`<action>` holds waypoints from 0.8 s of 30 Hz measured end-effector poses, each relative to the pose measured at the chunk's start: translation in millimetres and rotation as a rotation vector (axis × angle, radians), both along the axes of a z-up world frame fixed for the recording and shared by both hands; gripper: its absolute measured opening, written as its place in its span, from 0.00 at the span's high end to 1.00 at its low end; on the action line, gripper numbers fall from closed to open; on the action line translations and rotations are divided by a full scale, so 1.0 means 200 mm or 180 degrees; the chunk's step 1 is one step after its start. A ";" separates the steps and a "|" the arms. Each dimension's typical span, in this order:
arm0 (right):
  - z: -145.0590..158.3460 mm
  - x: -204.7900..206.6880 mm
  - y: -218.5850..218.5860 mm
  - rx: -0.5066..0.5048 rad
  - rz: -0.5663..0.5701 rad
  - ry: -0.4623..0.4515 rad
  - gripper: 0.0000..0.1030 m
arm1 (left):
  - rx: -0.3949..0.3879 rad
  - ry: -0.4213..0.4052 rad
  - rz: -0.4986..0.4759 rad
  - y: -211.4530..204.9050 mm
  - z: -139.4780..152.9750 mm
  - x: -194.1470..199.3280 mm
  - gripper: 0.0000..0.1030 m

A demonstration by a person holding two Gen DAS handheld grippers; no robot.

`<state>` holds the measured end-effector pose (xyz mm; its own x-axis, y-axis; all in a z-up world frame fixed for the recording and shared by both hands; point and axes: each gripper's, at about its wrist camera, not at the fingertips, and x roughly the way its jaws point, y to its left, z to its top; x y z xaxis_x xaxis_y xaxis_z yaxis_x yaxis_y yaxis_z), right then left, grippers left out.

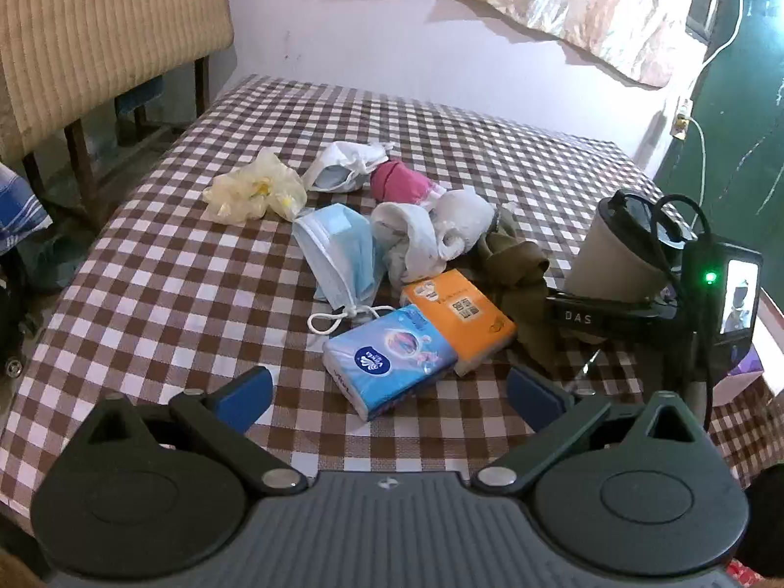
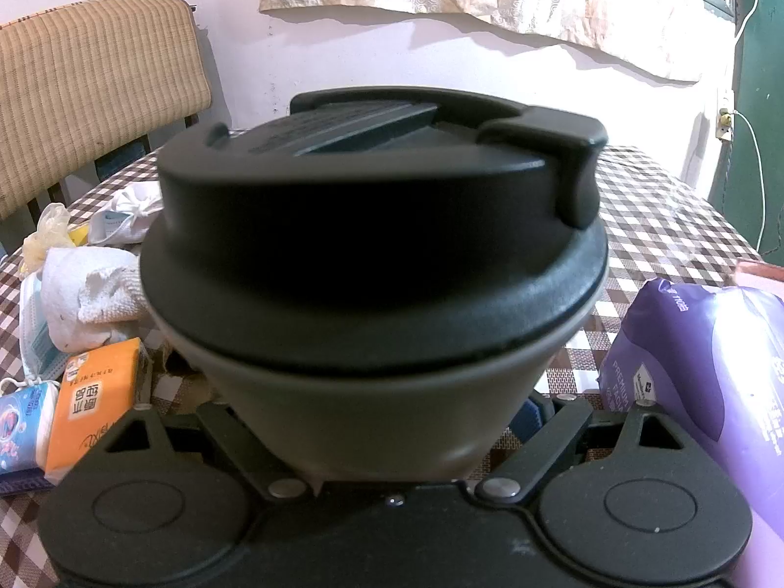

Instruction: Organize soft objects

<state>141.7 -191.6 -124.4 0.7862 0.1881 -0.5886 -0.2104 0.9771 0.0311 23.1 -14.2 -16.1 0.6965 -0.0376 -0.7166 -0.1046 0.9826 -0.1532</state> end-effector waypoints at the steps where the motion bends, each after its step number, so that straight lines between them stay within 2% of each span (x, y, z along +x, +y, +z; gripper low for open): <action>1: 0.00 0.00 0.00 0.0001 0.0000 0.0000 0.01 | 0.0013 0.0018 0.0011 -0.01 0.00 0.01 0.00; 16: 0.00 0.00 0.00 0.0000 0.0000 0.0000 0.01 | 0.0117 0.0140 0.0182 0.02 -0.06 0.04 0.00; 24: 0.00 0.00 0.00 -0.0002 0.0000 0.0000 0.01 | 0.0138 0.0156 0.0234 0.07 -0.08 -0.01 0.00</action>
